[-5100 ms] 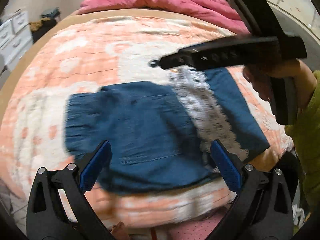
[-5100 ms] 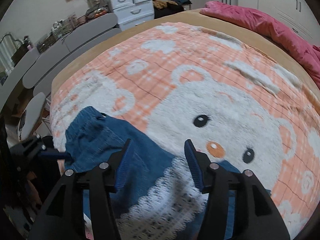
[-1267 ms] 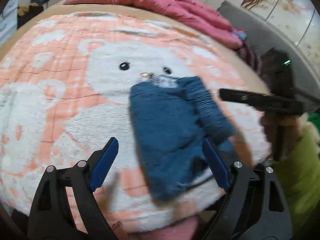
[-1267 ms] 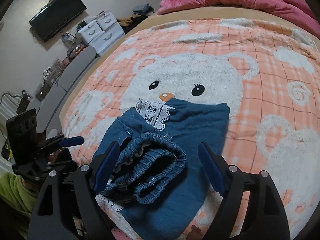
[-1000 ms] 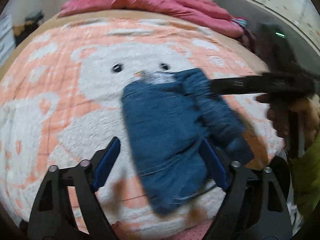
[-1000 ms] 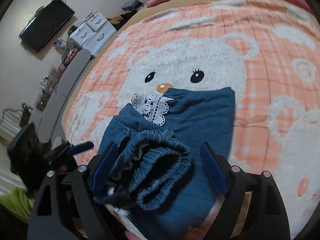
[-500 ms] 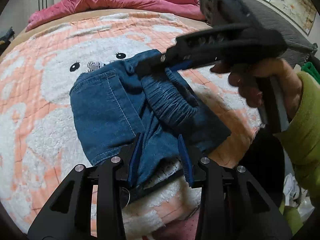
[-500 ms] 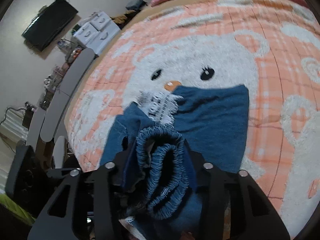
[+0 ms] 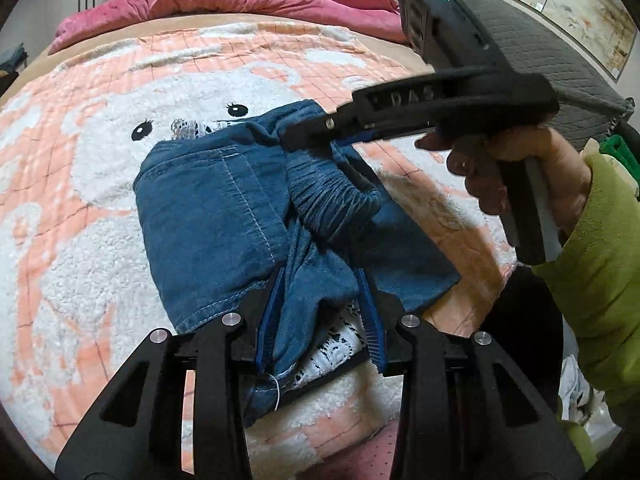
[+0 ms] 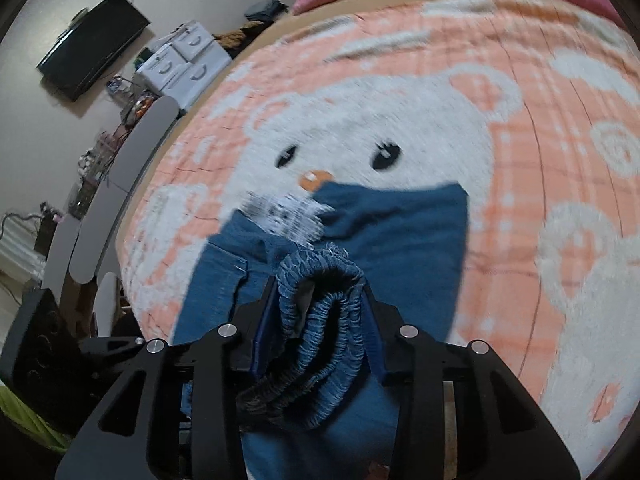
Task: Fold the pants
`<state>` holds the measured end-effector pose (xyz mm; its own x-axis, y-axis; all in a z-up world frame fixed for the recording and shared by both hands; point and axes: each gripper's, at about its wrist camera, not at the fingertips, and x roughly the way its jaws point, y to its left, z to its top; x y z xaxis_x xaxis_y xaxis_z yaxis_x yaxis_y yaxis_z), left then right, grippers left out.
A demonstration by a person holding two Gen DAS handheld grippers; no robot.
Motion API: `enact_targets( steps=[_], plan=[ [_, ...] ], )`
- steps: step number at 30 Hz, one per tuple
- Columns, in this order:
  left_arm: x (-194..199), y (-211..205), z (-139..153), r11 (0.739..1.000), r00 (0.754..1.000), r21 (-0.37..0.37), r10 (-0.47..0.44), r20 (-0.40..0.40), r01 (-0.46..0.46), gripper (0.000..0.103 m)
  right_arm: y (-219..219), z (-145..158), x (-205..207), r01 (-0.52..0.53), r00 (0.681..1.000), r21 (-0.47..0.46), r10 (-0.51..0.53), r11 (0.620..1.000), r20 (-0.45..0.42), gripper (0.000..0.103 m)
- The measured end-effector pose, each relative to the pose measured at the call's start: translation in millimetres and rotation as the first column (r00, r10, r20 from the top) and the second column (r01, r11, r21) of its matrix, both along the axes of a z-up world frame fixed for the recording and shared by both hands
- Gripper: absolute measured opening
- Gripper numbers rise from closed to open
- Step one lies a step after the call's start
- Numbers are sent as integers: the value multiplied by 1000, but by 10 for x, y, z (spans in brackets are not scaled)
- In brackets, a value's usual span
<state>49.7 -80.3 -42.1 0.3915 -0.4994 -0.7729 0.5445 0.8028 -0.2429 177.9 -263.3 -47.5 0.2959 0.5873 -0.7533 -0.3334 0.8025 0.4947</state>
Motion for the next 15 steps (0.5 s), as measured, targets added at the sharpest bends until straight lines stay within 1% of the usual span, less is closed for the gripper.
enact_targets(
  steps=[3, 4, 9, 13, 15],
  plan=[
    [16, 6, -37, 1000, 1000, 7, 3, 1, -3, 29, -14, -38, -9, 8, 1000, 10, -7, 1000, -7, 41],
    [18, 4, -39, 1000, 1000, 7, 4, 0, -4, 29, -3, -27, -14, 5, 1000, 4, -5, 1000, -4, 47],
    [8, -9, -33, 1000, 1000, 1, 12, -6, -12, 29, 46, 123, -69, 3, 1000, -41, -2, 999, 29, 61],
    [8, 20, 8, 1000, 1000, -14, 11, -11, -11, 34, 14, 263, -133, 17, 997, -49, -13, 999, 71, 65],
    [-14, 48, 28, 1000, 1000, -26, 12, -17, -12, 37, -3, 348, -190, 19, 995, -47, -14, 999, 97, 66]
  ],
)
